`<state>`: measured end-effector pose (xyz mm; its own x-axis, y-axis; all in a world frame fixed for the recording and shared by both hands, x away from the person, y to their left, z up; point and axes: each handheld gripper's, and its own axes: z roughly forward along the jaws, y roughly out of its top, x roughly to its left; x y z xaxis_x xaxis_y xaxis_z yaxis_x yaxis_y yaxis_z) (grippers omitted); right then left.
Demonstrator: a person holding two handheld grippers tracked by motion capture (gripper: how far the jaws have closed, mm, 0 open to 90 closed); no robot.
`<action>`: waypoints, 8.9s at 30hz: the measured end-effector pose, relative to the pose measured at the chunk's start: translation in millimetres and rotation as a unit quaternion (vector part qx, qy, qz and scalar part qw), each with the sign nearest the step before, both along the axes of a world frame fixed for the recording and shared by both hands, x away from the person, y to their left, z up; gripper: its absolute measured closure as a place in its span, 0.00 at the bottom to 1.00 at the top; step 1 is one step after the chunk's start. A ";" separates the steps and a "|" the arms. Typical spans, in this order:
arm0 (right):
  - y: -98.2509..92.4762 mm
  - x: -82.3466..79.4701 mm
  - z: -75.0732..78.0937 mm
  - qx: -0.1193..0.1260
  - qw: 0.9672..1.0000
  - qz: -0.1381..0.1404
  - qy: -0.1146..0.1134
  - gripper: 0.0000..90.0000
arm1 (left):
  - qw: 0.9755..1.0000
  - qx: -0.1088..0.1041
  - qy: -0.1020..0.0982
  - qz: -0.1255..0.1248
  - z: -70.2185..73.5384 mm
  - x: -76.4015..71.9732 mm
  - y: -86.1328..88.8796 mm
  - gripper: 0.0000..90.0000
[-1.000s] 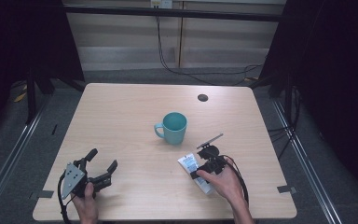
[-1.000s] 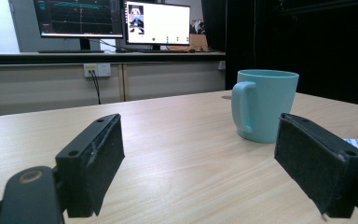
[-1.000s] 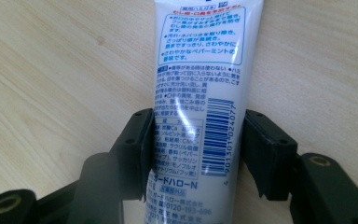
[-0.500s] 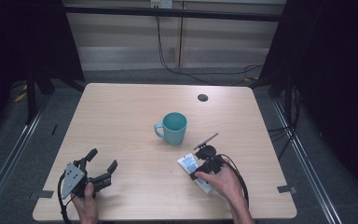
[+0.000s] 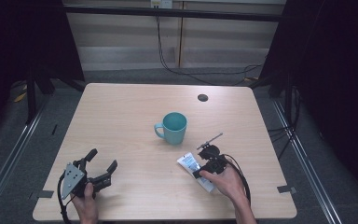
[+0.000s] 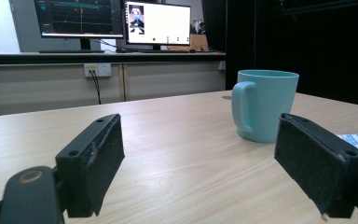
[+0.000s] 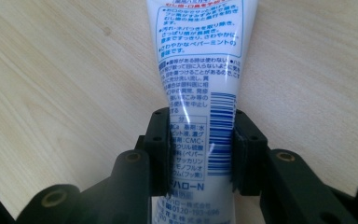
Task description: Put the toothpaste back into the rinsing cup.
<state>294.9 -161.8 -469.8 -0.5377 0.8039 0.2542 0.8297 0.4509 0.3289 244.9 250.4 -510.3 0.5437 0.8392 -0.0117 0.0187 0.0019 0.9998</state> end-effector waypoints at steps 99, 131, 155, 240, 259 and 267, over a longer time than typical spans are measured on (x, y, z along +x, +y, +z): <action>-15.6 -25.4 57.0 0.233 0.907 -0.059 -0.345 0.77 | 1.000 0.002 0.000 -0.001 0.1 0.2 0.5 0.17; -12.1 -5.3 76.1 0.272 0.884 -0.069 -0.374 0.77 | 1.000 0.002 0.000 -0.001 0.1 0.2 0.5 0.17; -5.1 22.6 85.1 0.266 0.891 -0.072 -0.361 0.77 | 1.000 0.003 0.001 -0.002 0.1 0.2 0.7 0.17; 44.7 109.8 69.2 0.235 0.915 -0.061 -0.323 0.75 | 1.000 0.000 -0.002 -0.002 0.0 0.3 0.2 0.17; 46.4 118.7 50.7 0.219 0.925 -0.060 -0.305 0.75 | 1.000 0.004 -0.001 -0.003 0.2 0.2 0.8 0.17; 43.2 116.2 43.6 0.216 0.927 -0.064 -0.301 0.74 | 1.000 0.005 0.000 -0.005 0.2 0.3 1.0 0.17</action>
